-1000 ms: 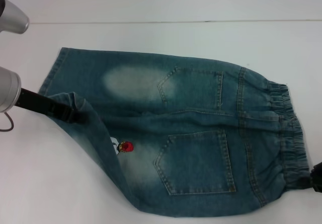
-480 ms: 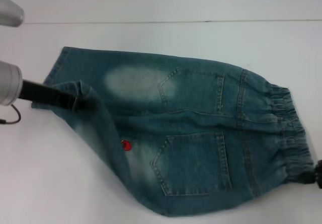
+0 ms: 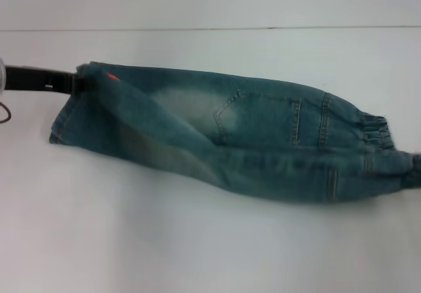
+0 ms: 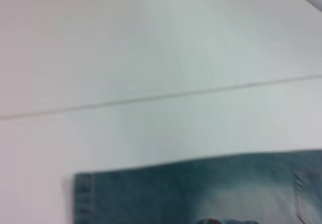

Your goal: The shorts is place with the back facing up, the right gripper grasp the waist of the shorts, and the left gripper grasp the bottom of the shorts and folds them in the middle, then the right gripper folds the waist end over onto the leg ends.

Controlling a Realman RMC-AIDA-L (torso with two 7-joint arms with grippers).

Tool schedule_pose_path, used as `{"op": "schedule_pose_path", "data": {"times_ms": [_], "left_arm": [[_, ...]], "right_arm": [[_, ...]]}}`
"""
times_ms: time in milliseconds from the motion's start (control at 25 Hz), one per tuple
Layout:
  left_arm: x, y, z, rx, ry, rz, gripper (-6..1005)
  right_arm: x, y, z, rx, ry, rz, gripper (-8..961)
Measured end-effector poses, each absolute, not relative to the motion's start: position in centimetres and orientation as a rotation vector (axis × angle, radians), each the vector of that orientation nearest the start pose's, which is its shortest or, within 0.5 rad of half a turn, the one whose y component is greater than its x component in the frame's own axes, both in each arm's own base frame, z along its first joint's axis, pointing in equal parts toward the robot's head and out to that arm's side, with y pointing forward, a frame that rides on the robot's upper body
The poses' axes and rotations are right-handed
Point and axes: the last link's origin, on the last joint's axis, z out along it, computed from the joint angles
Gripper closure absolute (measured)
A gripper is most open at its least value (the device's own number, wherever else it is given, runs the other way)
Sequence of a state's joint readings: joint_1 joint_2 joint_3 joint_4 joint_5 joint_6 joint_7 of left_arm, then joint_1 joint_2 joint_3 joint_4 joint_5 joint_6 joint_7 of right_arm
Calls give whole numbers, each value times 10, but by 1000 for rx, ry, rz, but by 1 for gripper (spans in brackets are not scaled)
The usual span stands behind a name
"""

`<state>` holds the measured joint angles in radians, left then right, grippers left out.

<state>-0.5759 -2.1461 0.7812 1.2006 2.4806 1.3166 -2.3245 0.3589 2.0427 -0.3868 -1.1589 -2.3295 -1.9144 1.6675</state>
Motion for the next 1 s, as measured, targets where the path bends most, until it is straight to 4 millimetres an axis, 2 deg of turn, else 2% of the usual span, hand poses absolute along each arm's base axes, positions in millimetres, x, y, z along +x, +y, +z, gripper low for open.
{"op": "schedule_pose_path", "data": {"times_ms": [360,480,1000], "left_arm": [[-247,397,53,-2183,-1177,-205,905],[-250,398,50,-2170,-1190,-208,905],[-259,404,46,-2104,-1210,-232,906]], "right_arm": [[319,303,119,-2462,974,383,908],[316,322,117,-2449,974,405,897],[304,359,114,-2431,928,321,829]]}}
